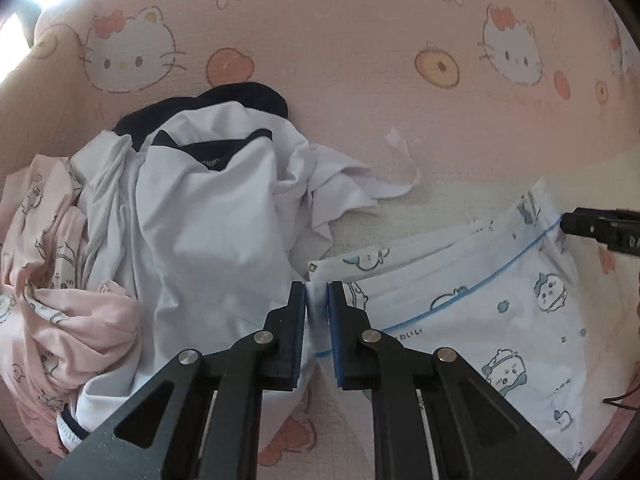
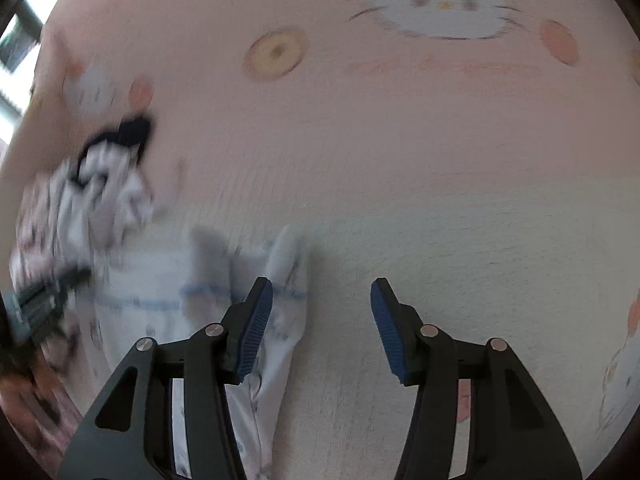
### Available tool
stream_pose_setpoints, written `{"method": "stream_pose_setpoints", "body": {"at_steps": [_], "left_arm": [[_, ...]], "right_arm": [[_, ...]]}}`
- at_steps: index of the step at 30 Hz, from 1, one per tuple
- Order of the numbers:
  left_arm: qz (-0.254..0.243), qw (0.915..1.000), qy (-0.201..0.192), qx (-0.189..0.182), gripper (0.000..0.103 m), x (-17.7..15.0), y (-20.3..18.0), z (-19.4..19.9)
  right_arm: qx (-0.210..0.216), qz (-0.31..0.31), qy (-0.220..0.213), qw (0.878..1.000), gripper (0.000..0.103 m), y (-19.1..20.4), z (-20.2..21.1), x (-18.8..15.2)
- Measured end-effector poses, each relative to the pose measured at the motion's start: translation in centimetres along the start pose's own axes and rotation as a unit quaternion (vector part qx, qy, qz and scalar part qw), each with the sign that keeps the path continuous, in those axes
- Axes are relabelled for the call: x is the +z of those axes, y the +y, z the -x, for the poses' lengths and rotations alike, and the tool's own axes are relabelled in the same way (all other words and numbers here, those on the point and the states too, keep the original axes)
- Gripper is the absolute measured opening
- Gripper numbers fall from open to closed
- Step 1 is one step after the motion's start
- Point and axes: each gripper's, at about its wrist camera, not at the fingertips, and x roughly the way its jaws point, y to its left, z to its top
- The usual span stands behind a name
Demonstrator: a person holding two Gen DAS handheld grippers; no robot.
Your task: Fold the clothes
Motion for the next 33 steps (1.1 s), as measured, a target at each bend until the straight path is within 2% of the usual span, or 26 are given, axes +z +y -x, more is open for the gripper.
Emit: {"method": "stream_pose_setpoints", "body": {"at_steps": [5,6,9,11,13,15,19,21,23,25,28,31,33], "left_arm": [[0.001,0.9996,0.027,0.0,0.014,-0.1,-0.4,-1.8],[0.0,0.9995,0.031,0.003,0.014,-0.3,-0.4,-2.1],[-0.006,0.9991,0.042,0.009,0.021,-0.6,-0.4,-2.9],[-0.011,0.9989,0.044,0.013,0.023,-0.6,-0.5,-3.2],[-0.014,0.9988,0.044,0.017,0.023,-0.5,-0.5,-3.3],[-0.012,0.9989,0.043,0.016,0.023,-0.5,-0.4,-3.3],[0.005,0.9993,0.036,0.001,0.026,-0.8,0.1,-2.5],[0.014,0.9995,0.029,-0.008,0.024,-1.3,0.4,-1.7],[0.019,0.9994,0.021,-0.02,0.019,-1.2,0.7,-1.2],[0.024,0.9987,0.02,-0.041,0.019,-1.0,0.9,-0.8],[0.036,0.9972,0.031,-0.059,0.02,-1.0,1.4,-0.7],[0.039,0.9967,0.048,-0.052,0.026,-1.4,1.7,-1.4],[0.038,0.9967,0.056,-0.043,0.034,-1.8,1.7,-1.8]], "right_arm": [[-0.034,0.084,0.022,0.996,0.055,3.6,-2.1,-0.9],[-0.041,0.093,0.03,0.994,0.058,4.0,-2.6,-1.2],[-0.086,0.157,0.044,0.983,0.06,5.6,-2.5,-2.3],[-0.102,0.172,0.059,0.978,0.06,5.4,-2.1,-3.1],[-0.12,0.167,0.072,0.976,0.065,4.2,-1.6,-3.4],[-0.14,0.163,0.079,0.974,0.065,3.1,-1.0,-3.5],[-0.167,0.162,0.077,0.969,0.069,2.0,-0.4,-3.4],[-0.149,0.145,0.067,0.976,0.069,1.6,0.7,-3.0],[-0.129,0.128,0.056,0.982,0.069,1.2,1.8,-2.5],[-0.082,0.093,0.008,0.992,0.069,0.8,4.1,-1.8],[-0.012,0.061,-0.042,0.997,0.069,1.2,5.7,-1.3],[-0.005,0.087,-0.047,0.995,0.07,3.2,3.6,-1.3],[-0.025,0.111,-0.028,0.993,0.069,4.9,1.0,-1.1]]}}
